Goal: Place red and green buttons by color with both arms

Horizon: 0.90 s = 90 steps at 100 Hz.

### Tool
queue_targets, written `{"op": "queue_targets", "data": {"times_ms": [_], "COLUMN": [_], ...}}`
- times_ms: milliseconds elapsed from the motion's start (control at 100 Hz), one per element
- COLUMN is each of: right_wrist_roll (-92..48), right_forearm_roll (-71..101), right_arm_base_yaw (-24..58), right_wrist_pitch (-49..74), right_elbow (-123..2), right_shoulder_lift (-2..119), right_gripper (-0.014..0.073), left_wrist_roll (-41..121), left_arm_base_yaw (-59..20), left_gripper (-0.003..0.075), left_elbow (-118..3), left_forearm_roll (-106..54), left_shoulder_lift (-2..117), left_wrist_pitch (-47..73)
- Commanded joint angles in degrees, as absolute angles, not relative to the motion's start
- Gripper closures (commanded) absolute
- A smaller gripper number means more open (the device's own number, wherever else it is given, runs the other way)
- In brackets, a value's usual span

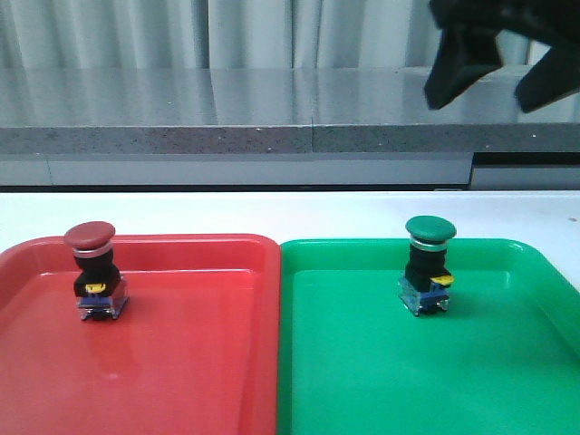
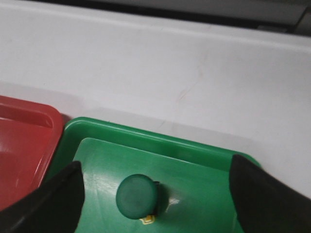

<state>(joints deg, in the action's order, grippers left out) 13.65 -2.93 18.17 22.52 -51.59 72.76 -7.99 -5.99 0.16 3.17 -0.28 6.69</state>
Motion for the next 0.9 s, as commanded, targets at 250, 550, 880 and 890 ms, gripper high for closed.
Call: {"op": "queue_targets", "data": {"times_ms": [250, 550, 880, 890], "right_wrist_roll": [13.81, 13.81, 13.81, 13.81], "right_forearm_roll": [-9.36, -10.62, -11.25, -11.25], "right_arm_base_yaw": [12.96, 12.96, 12.96, 12.96], "right_wrist_pitch": [19.51, 24.8, 31.08, 31.2], "right_elbow": [-44.07, -35.54, -31.54, -31.54], "right_shoulder_lift": [51.58, 33.73, 17.37, 16.93], "right_gripper": [-0.0009, -0.0008, 0.0056, 0.0064], "left_wrist_roll": [-8.14, -8.14, -8.14, -8.14], "left_arm_base_yaw": [-5.96, -5.96, -5.96, -5.96], "left_gripper": [0.0739, 0.0739, 0.0739, 0.0739], "left_elbow": [2.44, 2.44, 2.44, 2.44], "left_forearm_roll": [2.86, 2.86, 2.86, 2.86], "left_shoulder_lift": [-2.12, -2.12, -2.12, -2.12], "left_wrist_pitch": [2.31, 2.31, 2.31, 2.31]}}
